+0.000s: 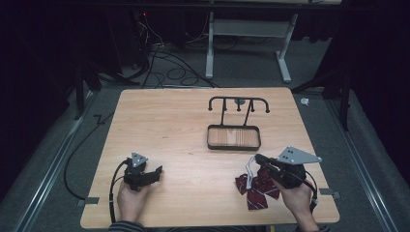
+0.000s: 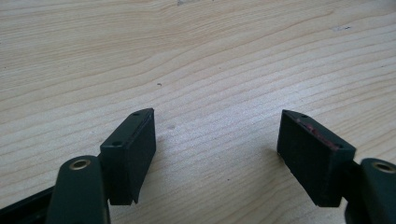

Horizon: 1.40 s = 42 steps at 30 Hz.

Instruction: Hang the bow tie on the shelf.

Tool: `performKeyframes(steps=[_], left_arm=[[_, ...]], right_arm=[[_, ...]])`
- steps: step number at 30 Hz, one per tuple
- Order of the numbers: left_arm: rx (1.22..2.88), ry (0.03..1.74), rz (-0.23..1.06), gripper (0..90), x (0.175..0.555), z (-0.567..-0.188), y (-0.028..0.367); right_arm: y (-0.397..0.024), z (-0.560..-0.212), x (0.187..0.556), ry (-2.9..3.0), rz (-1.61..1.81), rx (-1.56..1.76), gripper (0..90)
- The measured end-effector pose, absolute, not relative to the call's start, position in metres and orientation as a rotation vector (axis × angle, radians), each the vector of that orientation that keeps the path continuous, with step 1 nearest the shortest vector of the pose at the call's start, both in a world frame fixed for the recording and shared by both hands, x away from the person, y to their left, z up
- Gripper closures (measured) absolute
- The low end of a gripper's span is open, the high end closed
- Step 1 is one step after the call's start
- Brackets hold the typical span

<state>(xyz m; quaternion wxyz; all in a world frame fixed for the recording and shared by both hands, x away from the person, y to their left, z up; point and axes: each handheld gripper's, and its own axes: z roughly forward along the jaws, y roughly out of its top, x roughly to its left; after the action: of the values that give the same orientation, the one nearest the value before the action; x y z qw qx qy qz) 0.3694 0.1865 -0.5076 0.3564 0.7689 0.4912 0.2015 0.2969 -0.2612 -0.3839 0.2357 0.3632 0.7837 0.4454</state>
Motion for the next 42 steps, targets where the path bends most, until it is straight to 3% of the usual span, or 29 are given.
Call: performKeyframes(steps=[13,42], left_arm=[[1.983,1.269,0.517,28.7,0.370,-0.508,0.187],[1.982,1.269,0.516,28.7,0.370,-0.508,0.187]], right_arm=[[-0.254,-0.343,0.309,2.106,1.217,0.893,90.0],[-0.250,-0.307,0.339,2.059,1.282,0.879,90.0]])
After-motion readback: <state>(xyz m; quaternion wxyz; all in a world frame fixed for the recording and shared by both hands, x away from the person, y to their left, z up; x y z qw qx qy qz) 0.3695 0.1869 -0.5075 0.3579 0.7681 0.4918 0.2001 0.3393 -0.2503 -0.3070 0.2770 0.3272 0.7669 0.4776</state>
